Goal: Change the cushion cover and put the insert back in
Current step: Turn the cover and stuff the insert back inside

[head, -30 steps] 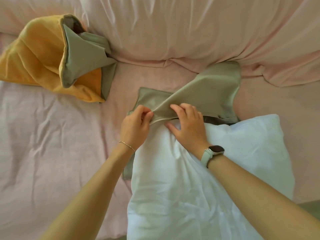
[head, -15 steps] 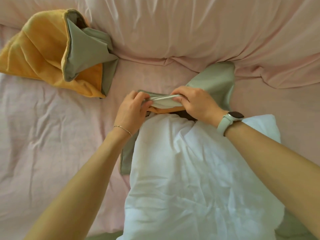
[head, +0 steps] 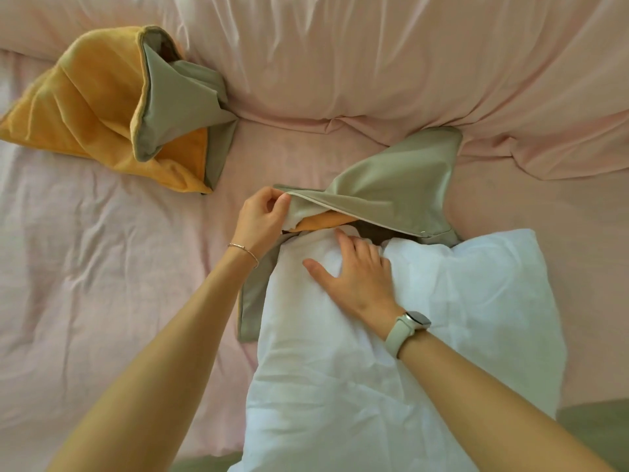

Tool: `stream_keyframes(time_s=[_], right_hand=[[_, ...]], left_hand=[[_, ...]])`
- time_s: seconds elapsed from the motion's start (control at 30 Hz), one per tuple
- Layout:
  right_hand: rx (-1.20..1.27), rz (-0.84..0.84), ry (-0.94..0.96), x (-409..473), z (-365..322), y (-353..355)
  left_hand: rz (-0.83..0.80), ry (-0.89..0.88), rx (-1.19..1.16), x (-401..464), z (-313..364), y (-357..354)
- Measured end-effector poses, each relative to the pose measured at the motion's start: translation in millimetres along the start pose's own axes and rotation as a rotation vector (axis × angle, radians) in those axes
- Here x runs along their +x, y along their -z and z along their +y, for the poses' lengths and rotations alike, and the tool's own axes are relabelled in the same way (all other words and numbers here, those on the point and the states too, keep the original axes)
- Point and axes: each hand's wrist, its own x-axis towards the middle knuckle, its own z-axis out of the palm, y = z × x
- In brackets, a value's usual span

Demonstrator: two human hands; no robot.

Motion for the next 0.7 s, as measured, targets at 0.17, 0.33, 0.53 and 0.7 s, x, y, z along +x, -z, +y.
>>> stream_keyframes(time_s=[0.17,0.33,0.53,0.7], right_hand=[[-0.145,-0.080,-0.001,2.2,-2.2,-4.7],[0.348,0.195,0.018,-21.5,-4.3,8.2],[0.567,0.456,0.042,1.4,-30.8,22.9],[0.405,0.419,0.054,27.2,-31.4,0.6]], left_hand=[[0.008,-0.059,0.004,-3.8,0.3,1.5],[0.022,-0.057,0.094,-9.2,-6.3,2.5],[-0.007,0.147,-0.184,-28.0,-24.6,9.0],[0.023,0.268,-0.308,-29.9,-32.7,9.9]])
